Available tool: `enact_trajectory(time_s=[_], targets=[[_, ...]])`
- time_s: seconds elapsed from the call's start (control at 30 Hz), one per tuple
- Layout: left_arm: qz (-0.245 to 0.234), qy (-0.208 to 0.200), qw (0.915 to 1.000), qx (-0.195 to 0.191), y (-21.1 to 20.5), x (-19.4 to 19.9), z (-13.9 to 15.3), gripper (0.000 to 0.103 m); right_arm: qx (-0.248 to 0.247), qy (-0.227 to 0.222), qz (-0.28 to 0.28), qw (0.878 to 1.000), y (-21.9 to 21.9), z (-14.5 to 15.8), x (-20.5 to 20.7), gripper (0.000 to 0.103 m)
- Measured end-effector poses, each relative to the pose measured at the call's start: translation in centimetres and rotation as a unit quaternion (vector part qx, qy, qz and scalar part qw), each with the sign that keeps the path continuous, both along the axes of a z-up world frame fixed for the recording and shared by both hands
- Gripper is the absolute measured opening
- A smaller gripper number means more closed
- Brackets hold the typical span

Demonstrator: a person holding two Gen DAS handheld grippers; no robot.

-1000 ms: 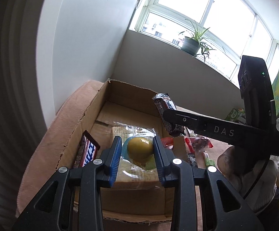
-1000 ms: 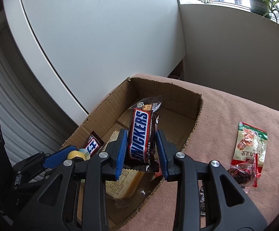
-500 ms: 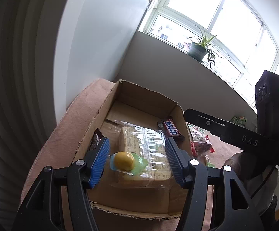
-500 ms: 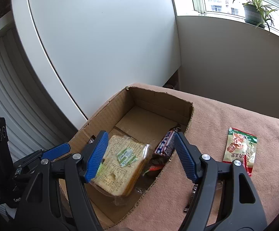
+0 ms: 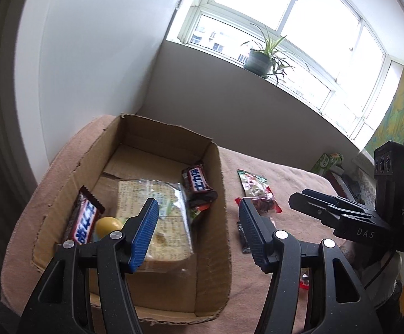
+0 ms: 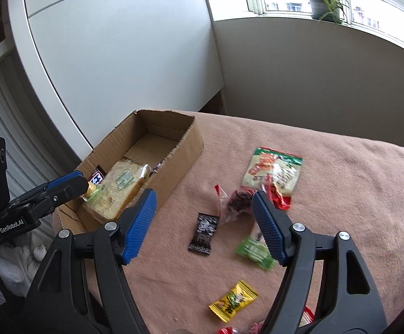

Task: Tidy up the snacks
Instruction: 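Drop the Snickers bar and yellow ball candy into the box with both grippers, then move both open grippers back over the remaining snacks, then grasp the green square candy with the right gripper while the left gripper grasps the black wrapped candy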

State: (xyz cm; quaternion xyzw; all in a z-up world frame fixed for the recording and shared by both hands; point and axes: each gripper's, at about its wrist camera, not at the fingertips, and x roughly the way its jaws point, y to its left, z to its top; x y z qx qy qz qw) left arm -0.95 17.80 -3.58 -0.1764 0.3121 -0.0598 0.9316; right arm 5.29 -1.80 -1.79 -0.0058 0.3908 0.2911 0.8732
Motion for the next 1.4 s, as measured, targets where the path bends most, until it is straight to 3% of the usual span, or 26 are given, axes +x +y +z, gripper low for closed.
enact_trajectory(time_s=[0.37, 0.53, 0.63, 0.83, 0.97, 1.4], targets=[[-0.062, 0.016, 0.9979, 0.0, -7.9, 1.8, -0.5, 0.059, -0.001, 0.028, -0.031, 0.999, -6.9, -3.3, 0.4, 0.074], [-0.088, 0.041, 0.995, 0.025, -11.3, 2.8, -2.0, 0.059, -0.016, 0.014, -0.015, 1.0, -7.5, -3.5, -0.1, 0.067], [-0.09, 0.046, 0.993, 0.06, -12.8, 3.1, -2.8, 0.059, -0.03, 0.022, -0.002, 0.999, -7.3, -4.5, -0.4, 0.06], [-0.081, 0.073, 0.9907, 0.08, -13.1, 3.9, -4.7, 0.054, -0.053, 0.045, 0.026, 0.997, -6.5, -6.5, -0.1, 0.058], [-0.076, 0.084, 0.9904, 0.078, -12.8, 4.4, -5.1, 0.05, -0.056, 0.059, 0.03, 0.996, -6.4, -7.3, 0.7, 0.045], [-0.065, 0.114, 0.9879, 0.083, -12.7, 5.6, -6.0, 0.047, -0.094, 0.062, 0.061, 0.992, -3.7, -8.5, 1.7, 0.044]])
